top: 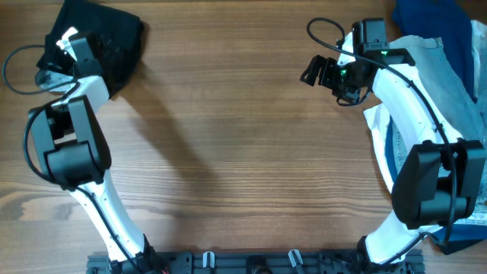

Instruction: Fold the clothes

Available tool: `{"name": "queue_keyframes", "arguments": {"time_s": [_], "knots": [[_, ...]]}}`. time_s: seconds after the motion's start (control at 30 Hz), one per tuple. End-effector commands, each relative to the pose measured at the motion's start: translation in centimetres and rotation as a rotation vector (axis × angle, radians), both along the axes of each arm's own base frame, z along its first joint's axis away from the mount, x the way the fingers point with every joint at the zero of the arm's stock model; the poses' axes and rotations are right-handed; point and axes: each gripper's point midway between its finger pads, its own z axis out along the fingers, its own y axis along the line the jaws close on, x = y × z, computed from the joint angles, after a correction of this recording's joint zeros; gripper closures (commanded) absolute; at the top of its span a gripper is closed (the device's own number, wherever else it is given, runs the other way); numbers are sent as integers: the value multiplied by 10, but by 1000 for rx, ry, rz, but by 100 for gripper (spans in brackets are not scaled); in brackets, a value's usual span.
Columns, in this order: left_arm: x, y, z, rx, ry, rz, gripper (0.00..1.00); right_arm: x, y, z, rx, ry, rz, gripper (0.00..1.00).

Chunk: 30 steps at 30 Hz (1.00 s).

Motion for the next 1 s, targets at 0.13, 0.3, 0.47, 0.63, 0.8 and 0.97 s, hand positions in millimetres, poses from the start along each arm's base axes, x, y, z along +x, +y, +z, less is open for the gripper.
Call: {"name": "queue_keyframes", "arguments": {"time_s": [0.13,0.3,0.47,0.63,0.8,0.97], "knots": [[-25,-29,144,-32,-128,-55,0,34,-10,123,-136,-370,110,0],[-59,-37,188,-35,-114,-54,0,13,-14,216,-192,-590,145,0],[-68,-39,194,-38,-101,-53,0,-38,-18,287,-197,-750,131,0],[-68,-39,192,-40,-96,-53,0,-85,-22,323,-197,-831,121,0],[-68,-39,192,-40,-96,-53,0,-108,-23,338,-197,-871,116,0],[-68,-39,192,-40,-96,-53,0,-108,-23,336,-198,-865,117,0]]}}
